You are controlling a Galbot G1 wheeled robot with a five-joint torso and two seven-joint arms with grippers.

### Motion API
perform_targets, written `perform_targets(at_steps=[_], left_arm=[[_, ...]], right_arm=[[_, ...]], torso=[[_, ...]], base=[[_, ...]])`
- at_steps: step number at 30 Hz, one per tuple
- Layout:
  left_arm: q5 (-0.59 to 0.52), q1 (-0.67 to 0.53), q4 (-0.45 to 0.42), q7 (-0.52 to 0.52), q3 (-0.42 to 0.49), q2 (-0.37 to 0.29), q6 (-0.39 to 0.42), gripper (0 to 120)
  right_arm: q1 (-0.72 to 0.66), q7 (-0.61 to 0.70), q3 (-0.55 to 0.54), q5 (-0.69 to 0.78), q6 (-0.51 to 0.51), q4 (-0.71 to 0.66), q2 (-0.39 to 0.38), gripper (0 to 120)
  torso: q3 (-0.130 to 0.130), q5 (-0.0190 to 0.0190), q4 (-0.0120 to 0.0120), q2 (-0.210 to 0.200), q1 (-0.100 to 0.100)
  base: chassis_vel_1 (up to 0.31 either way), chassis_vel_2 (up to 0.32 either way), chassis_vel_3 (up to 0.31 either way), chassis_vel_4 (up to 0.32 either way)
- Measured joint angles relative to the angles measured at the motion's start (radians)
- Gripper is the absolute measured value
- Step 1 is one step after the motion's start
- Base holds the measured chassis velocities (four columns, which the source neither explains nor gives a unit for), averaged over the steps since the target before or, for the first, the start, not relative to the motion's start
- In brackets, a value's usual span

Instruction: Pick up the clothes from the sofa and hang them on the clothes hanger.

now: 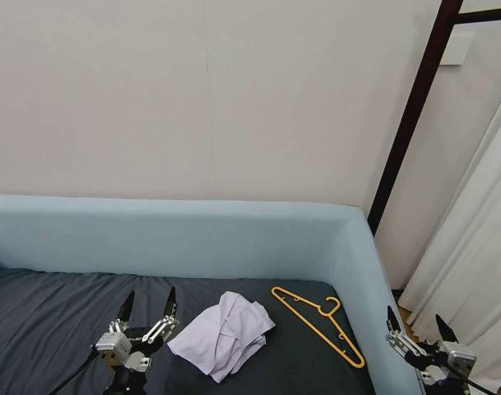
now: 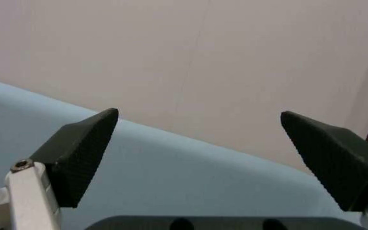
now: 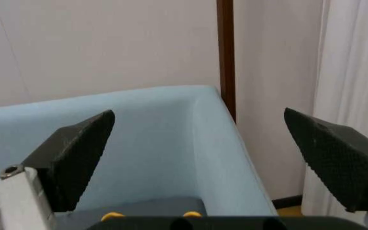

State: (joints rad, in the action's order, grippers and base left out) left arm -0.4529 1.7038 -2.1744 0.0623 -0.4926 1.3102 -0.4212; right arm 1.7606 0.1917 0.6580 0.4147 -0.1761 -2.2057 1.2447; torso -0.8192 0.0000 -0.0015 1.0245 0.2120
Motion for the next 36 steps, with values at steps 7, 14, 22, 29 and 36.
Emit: perform_targets(at_steps=[7,14,22,29,36], left_arm=[[0.01,0.017,-0.022,0.012,-0.005,0.017,0.021,100],[0.038,0.019,-0.022,0.014,0.005,0.032,0.024,100],[0.035,0.022,-0.037,0.026,0.002,0.033,0.022,100],[0.032,0.025,-0.047,0.033,-0.006,0.035,0.022,100],[0.058,0.038,-0.01,0.091,-0.031,0.059,0.035,100]], right_arm=[[-0.018,-0.002,-0.004,0.009,0.0,-0.001,-0.026,100],[-0.02,-0.001,-0.008,0.012,0.0,-0.004,-0.024,100],[-0.022,0.0,-0.025,0.008,-0.001,-0.001,-0.01,100],[-0.031,0.01,-0.049,0.036,0.011,-0.005,-0.011,100],[-0.15,0.054,-0.153,0.294,0.099,0.037,-0.121,100]], torso=[[0.0,0.0001,0.0,0.0,0.0],[0.0,-0.0001,0.0,0.0,0.0],[0.0,-0.0001,-0.0001,0.0,0.0],[0.0,0.0,-0.0001,0.0,0.0],[0.0,0.0001,0.0001,0.0,0.0]], base=[[0.0,0.0,0.0,0.0],[0.0,0.0,0.0,0.0],[0.0,0.0,0.0,0.0],[0.0,0.0,0.0,0.0],[0.0,0.0,0.0,0.0]])
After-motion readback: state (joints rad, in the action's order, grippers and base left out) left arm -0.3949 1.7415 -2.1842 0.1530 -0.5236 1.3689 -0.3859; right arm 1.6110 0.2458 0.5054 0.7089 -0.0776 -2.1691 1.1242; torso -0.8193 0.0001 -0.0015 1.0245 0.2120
